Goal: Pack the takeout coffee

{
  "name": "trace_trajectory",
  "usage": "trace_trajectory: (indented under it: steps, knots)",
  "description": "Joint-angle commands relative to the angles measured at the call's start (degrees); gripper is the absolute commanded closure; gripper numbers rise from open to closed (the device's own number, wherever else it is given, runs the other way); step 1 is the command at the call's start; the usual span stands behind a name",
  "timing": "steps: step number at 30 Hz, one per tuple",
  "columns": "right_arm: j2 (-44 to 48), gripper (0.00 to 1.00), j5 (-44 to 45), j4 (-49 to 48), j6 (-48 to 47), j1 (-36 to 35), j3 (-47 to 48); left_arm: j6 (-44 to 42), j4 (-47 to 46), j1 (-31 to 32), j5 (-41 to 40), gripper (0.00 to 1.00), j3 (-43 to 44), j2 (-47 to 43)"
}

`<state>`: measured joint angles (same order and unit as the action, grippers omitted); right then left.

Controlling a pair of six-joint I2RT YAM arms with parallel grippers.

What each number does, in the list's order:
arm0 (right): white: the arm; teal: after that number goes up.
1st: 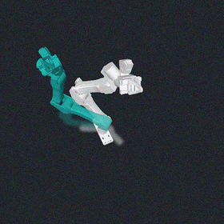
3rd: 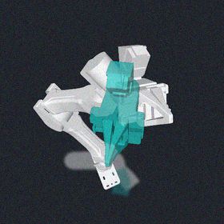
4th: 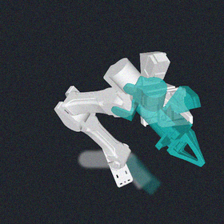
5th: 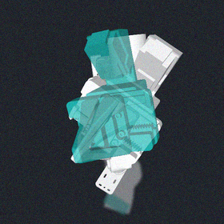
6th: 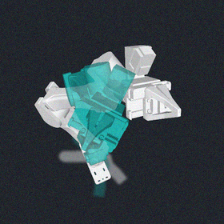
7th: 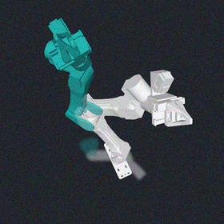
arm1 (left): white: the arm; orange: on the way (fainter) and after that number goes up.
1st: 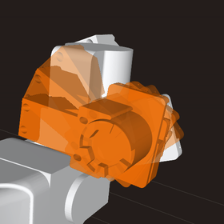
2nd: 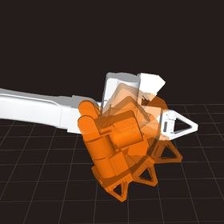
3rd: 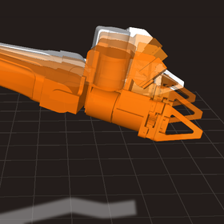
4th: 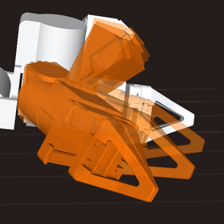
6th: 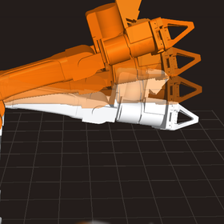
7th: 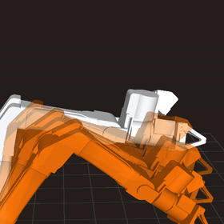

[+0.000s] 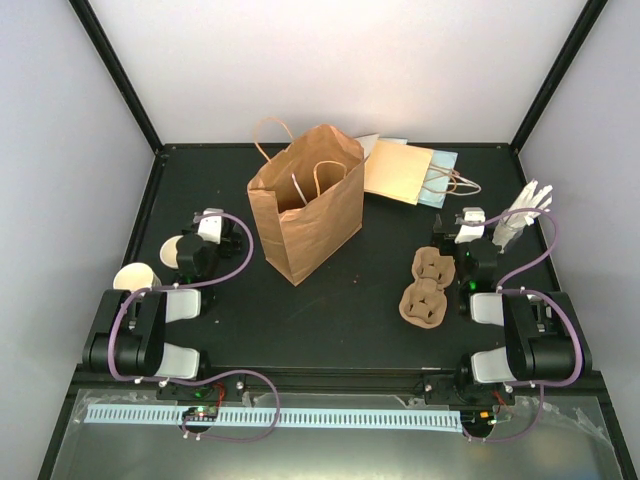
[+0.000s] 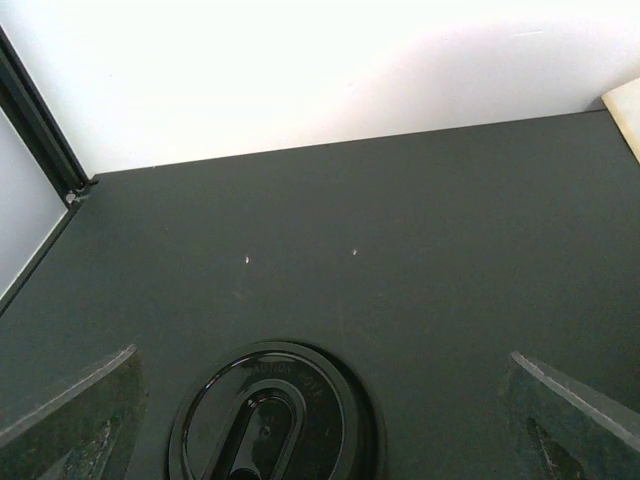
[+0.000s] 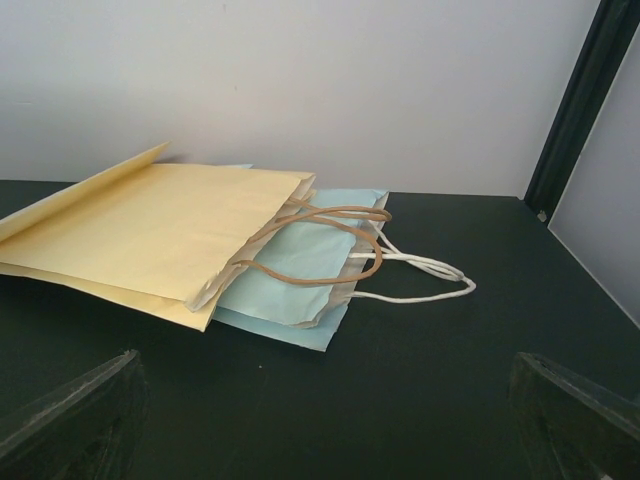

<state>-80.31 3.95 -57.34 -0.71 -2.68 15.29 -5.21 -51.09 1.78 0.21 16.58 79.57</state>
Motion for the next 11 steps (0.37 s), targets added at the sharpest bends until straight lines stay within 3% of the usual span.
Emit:
trace_trajectory:
  steps: [1,11]
  knots:
    - [0.16,0.00,0.93,-1.63,0.36,0.39,0.53,0.90,-1.87,-0.38,0.74,0.01,1.34,-0.37]
    - [0.06,0.00,0.80,-1.40,0.40,0.49,0.74,0.91,-1.90,-0.38,0.75,0.01,1.35,-0.38]
